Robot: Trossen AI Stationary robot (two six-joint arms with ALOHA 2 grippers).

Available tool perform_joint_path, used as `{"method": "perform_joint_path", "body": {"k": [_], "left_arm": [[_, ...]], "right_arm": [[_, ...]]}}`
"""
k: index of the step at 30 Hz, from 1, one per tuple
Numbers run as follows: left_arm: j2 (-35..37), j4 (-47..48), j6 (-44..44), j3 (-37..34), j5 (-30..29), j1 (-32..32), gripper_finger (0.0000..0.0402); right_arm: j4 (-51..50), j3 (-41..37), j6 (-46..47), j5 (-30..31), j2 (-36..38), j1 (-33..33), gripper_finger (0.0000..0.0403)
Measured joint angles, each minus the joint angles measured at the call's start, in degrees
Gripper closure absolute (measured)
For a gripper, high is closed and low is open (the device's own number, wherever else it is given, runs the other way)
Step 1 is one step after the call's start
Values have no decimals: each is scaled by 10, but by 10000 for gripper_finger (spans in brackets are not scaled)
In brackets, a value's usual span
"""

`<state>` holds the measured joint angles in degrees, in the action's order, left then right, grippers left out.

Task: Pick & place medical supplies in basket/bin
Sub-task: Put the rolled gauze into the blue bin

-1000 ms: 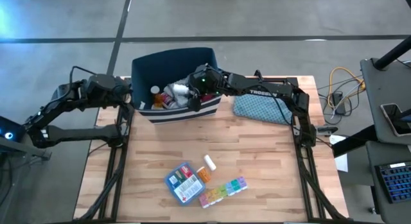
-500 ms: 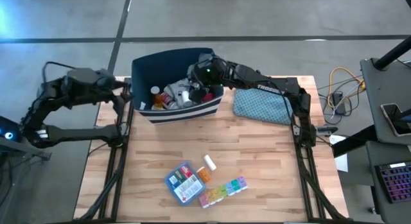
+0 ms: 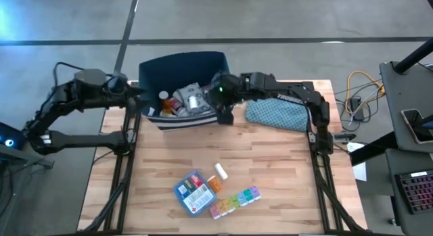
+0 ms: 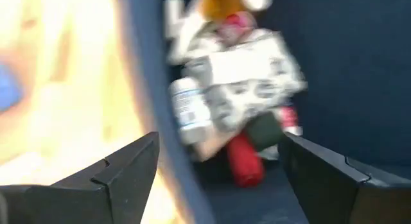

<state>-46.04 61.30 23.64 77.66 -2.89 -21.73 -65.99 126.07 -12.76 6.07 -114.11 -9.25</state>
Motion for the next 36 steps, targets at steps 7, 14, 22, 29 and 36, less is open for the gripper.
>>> {"method": "perform_joint_path", "body": {"k": [7, 14, 22, 29, 36], "left_arm": [[-17, -85, 23, -24, 5, 63, 93], [-62, -93, 41, -23, -10, 155, 93], [-102, -85, 102, -28, -79, 290, 93], [-116, -34, 161, -28, -127, 375, 93], [-90, 15, 138, -28, -139, 413, 93]], "right_arm": [[-11, -106, 0, 4, 69, 63, 94], [54, -288, 52, 17, 153, 126, 93], [206, -432, 125, 14, 151, 229, 91], [301, -498, 382, 32, 115, 239, 99], [349, -494, 569, 35, 43, 257, 102]]}}
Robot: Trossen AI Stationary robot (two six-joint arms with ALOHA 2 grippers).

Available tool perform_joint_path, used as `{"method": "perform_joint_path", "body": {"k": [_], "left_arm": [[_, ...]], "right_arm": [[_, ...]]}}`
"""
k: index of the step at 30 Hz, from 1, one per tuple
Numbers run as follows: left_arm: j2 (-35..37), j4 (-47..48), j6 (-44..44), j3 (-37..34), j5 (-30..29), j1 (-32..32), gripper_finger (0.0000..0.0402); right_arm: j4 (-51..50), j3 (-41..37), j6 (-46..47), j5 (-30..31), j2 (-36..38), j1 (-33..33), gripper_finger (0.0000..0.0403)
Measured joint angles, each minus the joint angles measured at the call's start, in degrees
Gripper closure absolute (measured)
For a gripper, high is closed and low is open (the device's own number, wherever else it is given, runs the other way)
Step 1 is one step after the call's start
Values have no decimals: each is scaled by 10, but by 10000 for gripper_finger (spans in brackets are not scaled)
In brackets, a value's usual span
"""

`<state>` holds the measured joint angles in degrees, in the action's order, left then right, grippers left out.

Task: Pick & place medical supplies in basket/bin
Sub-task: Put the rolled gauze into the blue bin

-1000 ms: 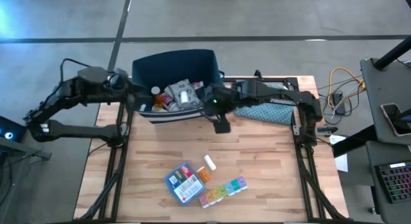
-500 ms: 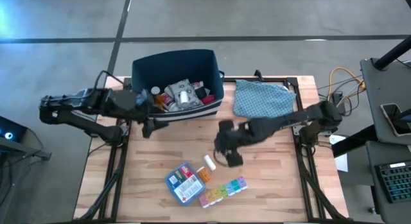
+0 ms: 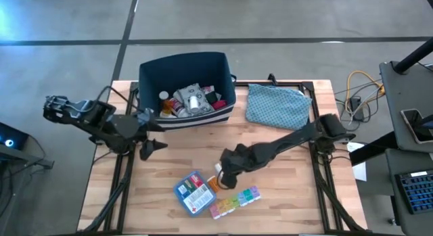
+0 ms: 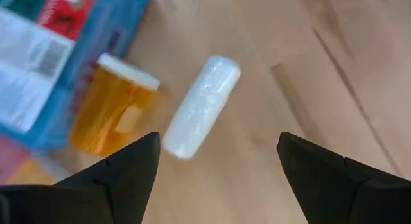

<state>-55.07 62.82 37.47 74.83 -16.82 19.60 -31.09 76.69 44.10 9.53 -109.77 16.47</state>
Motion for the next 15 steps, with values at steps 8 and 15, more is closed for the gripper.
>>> {"method": "perform_joint_path", "body": {"k": [8, 15], "left_arm": [[61, 22, -5, 0, 0, 1, 93], [102, 43, -33, 0, 0, 0, 93]], "right_arm": [[-32, 83, 90, 45, -96, 11, 106], [-100, 134, 158, 71, -148, 10, 110]]}}
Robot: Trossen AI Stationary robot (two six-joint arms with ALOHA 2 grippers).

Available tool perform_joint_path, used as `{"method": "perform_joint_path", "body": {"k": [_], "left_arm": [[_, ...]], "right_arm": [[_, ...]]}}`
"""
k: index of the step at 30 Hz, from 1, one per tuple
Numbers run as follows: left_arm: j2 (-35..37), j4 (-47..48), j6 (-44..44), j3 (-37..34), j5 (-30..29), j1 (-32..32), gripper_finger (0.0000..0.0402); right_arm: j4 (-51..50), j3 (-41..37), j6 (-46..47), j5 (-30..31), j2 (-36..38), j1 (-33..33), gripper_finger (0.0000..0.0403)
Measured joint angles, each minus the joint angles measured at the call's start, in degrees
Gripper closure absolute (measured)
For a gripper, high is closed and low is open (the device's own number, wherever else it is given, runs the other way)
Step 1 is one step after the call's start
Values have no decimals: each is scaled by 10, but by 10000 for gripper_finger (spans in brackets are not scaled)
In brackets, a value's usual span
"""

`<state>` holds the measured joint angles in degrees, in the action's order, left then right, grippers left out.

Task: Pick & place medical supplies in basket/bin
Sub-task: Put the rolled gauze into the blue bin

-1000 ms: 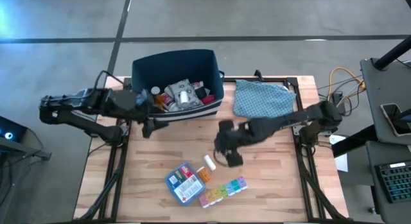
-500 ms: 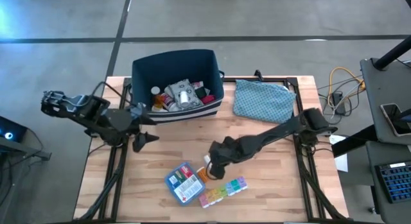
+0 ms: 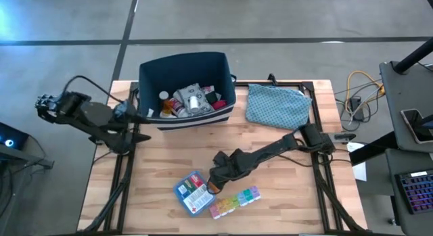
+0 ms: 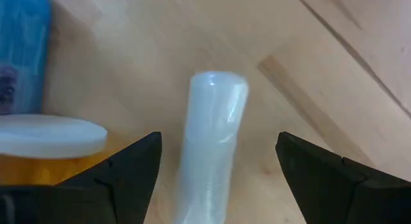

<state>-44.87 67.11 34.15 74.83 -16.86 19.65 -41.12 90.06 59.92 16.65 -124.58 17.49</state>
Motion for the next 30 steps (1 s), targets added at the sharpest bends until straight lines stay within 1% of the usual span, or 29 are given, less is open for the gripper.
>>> {"method": "perform_joint_path", "body": {"k": [5, 9, 14, 20, 25, 27, 30], "left_arm": [[14, 17, -18, 0, 0, 0, 93], [28, 28, -31, 0, -1, 0, 93], [51, 29, -35, -1, -11, 0, 93], [73, 30, -35, 0, -16, -1, 93], [80, 35, -35, 0, -17, -1, 93], [80, 52, -34, 0, -16, -1, 93], [84, 76, -35, 0, -16, -1, 93]], "right_arm": [[-5, 0, 29, -10, -10, 0, 122], [-6, 0, 31, -12, -13, -1, 147], [-9, -1, 43, -15, -11, -5, 205], [-5, -1, 42, -17, -10, -9, 292], [-5, 30, 10, -16, -10, -9, 362], [-5, 55, -6, -5, -6, -9, 372], [-5, 107, -33, 20, 2, -10, 372]]}}
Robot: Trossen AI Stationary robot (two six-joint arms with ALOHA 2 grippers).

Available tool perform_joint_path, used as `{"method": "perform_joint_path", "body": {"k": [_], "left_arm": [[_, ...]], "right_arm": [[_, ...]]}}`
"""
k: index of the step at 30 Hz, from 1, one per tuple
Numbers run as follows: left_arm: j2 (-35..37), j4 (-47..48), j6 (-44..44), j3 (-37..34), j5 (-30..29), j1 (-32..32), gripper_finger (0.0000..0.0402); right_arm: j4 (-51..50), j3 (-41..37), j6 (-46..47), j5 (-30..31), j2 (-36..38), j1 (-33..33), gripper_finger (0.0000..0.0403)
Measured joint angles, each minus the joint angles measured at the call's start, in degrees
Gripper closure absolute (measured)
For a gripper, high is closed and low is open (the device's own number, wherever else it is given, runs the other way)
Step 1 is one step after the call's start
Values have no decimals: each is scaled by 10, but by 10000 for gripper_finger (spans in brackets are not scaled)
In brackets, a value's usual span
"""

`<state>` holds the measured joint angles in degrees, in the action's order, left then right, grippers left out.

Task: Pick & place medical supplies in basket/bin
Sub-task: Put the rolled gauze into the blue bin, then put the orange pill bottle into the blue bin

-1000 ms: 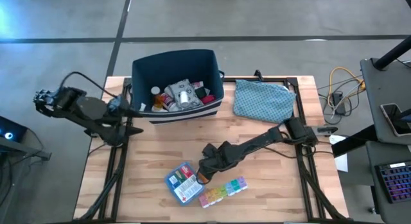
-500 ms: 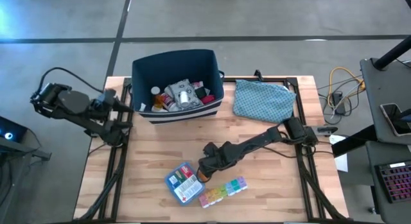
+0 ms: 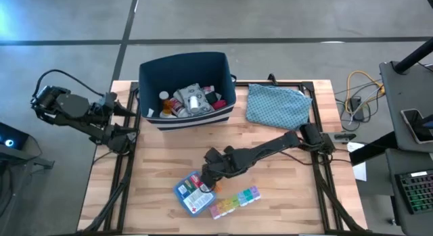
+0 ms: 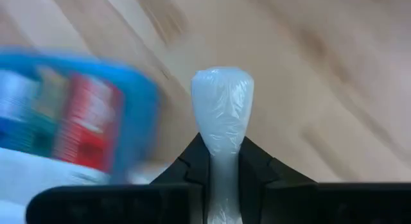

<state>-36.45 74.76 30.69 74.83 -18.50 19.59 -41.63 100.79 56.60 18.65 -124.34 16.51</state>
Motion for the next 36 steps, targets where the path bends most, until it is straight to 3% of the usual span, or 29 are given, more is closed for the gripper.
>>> {"method": "perform_joint_path", "body": {"k": [6, 13, 15, 17, 21, 26, 31, 36], "left_arm": [[6, 27, -18, 0, 1, 0, 93], [31, 35, -38, 0, 1, 0, 93], [39, 35, -38, 0, 1, 0, 93], [47, 35, -39, -1, 1, 0, 93], [53, 35, -52, -2, 1, 0, 93], [49, 33, -52, -3, 1, 0, 93], [50, 33, -41, -9, 2, 0, 93], [52, 33, -36, -17, 2, 0, 93]], "right_arm": [[-47, 146, -29, 94, 6, -8, 371], [-46, 330, -142, 232, 7, -38, 370], [-21, 342, -171, 247, 12, -64, 370], [-11, 334, -171, 219, 25, -106, 370], [-18, 331, -149, 88, 20, -205, 360], [-20, 330, -156, -9, 7, -282, 293], [-28, 330, -162, -26, 7, -304, 197], [-35, 330, -189, -40, 19, -285, 121]]}}
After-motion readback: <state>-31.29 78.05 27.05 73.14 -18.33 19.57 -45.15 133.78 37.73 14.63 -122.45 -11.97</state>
